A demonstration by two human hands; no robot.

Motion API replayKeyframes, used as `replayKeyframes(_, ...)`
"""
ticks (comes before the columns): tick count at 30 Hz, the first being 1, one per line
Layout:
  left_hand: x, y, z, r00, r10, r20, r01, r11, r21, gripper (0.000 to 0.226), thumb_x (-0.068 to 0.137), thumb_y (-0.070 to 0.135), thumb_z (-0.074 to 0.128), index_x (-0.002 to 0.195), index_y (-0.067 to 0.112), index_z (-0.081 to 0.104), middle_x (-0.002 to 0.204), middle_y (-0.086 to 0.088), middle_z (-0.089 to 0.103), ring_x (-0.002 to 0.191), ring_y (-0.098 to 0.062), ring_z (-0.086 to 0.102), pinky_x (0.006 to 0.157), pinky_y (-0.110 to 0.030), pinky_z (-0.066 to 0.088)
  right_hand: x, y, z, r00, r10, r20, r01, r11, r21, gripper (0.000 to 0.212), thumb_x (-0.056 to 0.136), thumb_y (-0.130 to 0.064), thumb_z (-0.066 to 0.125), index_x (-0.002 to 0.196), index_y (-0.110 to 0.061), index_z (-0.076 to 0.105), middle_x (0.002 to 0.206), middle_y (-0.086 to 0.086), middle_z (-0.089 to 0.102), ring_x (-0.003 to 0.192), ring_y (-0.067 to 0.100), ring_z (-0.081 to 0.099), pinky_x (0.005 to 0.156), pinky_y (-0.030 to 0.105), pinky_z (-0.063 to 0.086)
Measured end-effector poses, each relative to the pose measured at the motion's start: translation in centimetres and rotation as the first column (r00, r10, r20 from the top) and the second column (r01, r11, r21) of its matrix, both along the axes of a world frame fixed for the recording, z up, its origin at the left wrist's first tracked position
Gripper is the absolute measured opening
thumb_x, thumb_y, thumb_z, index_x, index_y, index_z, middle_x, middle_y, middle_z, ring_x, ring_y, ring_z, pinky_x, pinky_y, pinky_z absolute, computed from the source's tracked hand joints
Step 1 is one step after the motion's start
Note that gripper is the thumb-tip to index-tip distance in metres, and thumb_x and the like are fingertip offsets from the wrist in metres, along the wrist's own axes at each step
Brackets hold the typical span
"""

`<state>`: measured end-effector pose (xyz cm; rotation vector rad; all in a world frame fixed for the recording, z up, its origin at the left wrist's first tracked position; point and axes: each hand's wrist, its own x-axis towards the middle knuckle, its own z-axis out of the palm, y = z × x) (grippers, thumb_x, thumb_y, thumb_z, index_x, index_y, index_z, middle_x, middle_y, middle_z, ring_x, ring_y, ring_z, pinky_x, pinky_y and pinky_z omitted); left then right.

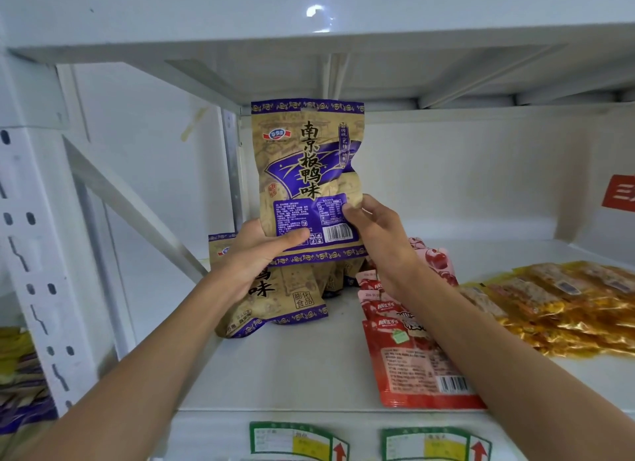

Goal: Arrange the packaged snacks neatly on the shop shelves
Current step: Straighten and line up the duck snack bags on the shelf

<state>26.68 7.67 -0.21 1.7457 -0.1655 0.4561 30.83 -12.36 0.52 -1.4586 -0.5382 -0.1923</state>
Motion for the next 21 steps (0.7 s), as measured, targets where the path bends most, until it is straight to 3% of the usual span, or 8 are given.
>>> replayKeyframes(4,0.08,0.04,-0.1,1.0,-0.003,0.001,0.003,1.0,0.012,0.055,0.073,0.041,0.085,0.122,0.023,0.067,0.11,0.003,0.08,0.102,-0.018,0.077,0.099,-0.048,0.058,-0.09,0.09,-0.04,1.0,-0.014,-0.024,0.015,1.0,0.004,0.031,0.099,-0.046,0.063,0.121,-0.023,0.063,0.111,-0.007,0.076,0.099,0.009,0.077,0.074,0.022,0.06)
replayKeyframes(12,0.47,0.12,-0.23,0.998,0.014,0.059,-0.014,1.0,0.013,0.056,0.076,0.029,0.089,0.126,0.018,0.066,0.112,0.0,0.079,0.103,-0.02,0.077,0.095,-0.047,0.06,0.06,0.29,-0.06,0.997,-0.023,-0.079,0.024,1.0,0.01,0.032,0.101,-0.047,0.062,0.123,-0.024,0.062,0.114,-0.004,0.075,0.101,0.013,0.076,0.078,0.025,0.059)
replayKeyframes(17,0.67,0.2,-0.26,0.998,0.012,0.065,-0.01,1.0,-0.028,0.057,0.074,0.02,0.09,0.125,0.017,0.063,0.112,0.0,0.079,0.104,-0.02,0.076,0.094,-0.044,0.059,-0.1,0.34,0.12,0.993,0.002,-0.121,0.0,1.0,0.02,0.017,0.104,-0.043,0.059,0.115,-0.029,0.06,0.115,-0.003,0.072,0.103,0.012,0.072,0.079,0.025,0.057)
replayKeyframes(21,0.4,-0.07,-0.26,0.998,0.004,0.065,-0.002,1.0,-0.018,0.043,0.081,0.017,0.087,0.119,0.02,0.068,0.108,0.001,0.08,0.1,-0.018,0.077,0.09,-0.039,0.06,0.0,0.25,0.14,0.991,-0.001,-0.133,0.004,1.0,0.025,0.009,0.104,-0.042,0.058,0.11,-0.034,0.06,0.116,-0.003,0.071,0.105,0.013,0.071,0.078,0.025,0.057)
